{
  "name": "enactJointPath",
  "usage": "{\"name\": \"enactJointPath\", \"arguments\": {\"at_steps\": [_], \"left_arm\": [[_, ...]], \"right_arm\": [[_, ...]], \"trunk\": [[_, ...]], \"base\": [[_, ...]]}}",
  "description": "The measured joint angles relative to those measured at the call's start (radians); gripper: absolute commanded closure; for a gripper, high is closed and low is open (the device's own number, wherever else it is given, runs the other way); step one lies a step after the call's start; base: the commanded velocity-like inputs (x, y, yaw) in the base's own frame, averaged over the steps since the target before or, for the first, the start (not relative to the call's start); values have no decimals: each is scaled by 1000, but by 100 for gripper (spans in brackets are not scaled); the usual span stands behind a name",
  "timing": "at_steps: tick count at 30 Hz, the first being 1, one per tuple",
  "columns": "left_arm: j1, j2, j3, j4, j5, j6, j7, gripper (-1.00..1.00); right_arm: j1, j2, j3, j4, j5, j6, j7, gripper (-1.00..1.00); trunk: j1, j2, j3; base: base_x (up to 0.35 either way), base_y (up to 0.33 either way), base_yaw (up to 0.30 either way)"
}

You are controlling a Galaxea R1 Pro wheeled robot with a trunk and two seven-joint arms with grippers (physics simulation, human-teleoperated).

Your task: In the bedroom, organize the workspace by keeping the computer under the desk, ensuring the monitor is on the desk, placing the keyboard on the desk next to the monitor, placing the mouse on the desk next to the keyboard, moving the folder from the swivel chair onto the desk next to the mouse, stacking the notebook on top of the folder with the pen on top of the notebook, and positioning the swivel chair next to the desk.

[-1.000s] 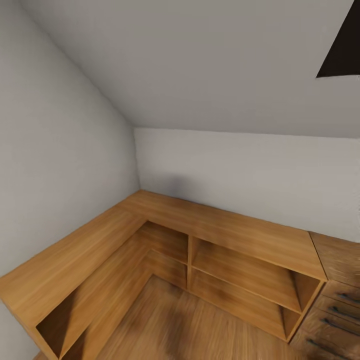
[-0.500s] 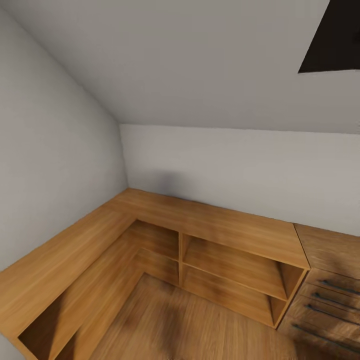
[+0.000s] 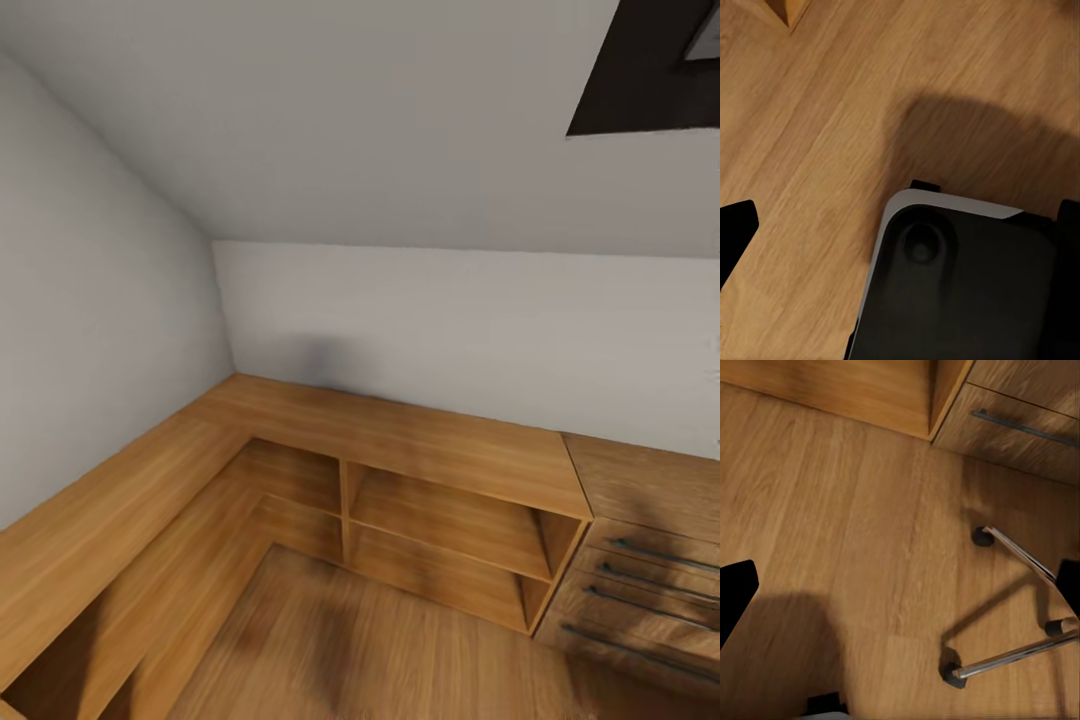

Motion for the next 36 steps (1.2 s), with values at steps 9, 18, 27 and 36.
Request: {"name": "enactJointPath", "arguments": {"at_steps": [9,18,27,36], "left_arm": [[0,0,1,0,0,0,0,-100],[0,1,1,0,1,0,1,-100],[0,3,1,0,1,0,1,-100],[0,3,1,0,2,0,1,-100]], "right_arm": [[0,-1,0,0,0,0,2,-100],[0,-3,-1,1,-1,0,35,-100],[0,-1,0,2,-1,0,40,-100],[0,-2,-1,3,-1,0,40,-100]], "trunk": [[0,0,-7],[0,0,-7],[0,0,-8],[-1,0,-8]], "base": [[0,0,-214],[0,0,-265],[50,0,-267],[272,26,-268]]}}
